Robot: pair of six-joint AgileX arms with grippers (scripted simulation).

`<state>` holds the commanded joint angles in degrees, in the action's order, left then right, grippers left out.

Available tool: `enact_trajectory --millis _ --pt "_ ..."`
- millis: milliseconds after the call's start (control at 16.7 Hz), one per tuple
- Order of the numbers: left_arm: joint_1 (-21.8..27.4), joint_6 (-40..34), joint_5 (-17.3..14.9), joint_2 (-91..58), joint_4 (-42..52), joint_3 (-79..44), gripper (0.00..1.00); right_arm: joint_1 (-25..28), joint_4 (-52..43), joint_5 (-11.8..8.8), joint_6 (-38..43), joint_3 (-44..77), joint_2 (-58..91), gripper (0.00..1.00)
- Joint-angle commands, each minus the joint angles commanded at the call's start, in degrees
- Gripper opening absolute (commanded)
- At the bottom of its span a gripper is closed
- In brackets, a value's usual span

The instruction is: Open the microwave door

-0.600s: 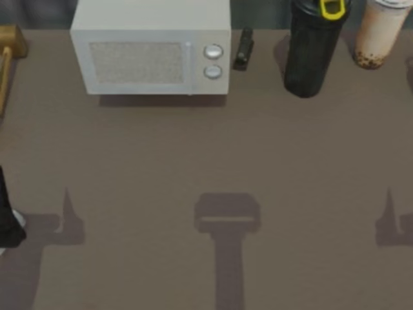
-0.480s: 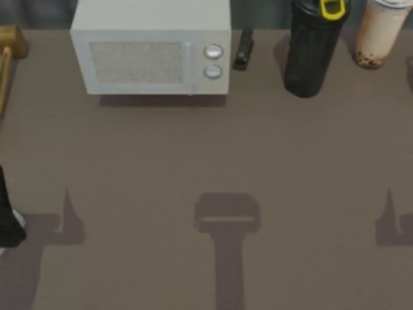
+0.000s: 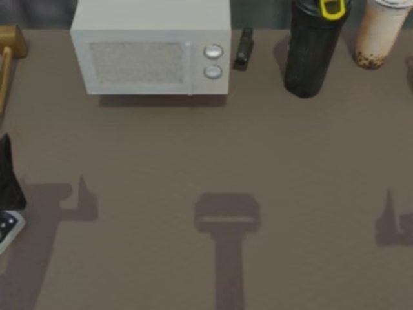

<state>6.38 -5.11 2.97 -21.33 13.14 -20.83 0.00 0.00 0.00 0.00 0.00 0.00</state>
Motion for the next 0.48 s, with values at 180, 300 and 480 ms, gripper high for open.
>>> enact_trajectory --millis 180,300,480 --pt "4.3 -3.9 2.0 -16.5 8.5 -16.8 1.00 0.0 0.0 0.0 0.0 0.0 0.0 1.00" --pt "7.3 -6.8 3.5 -28.6 14.4 -29.6 1.00 0.0 0.0 0.0 0.0 0.0 0.0 1.00" --pt "11.9 -11.3 5.6 -47.0 23.2 -49.8 1.00 0.0 0.0 0.0 0.0 0.0 0.0 1.00"
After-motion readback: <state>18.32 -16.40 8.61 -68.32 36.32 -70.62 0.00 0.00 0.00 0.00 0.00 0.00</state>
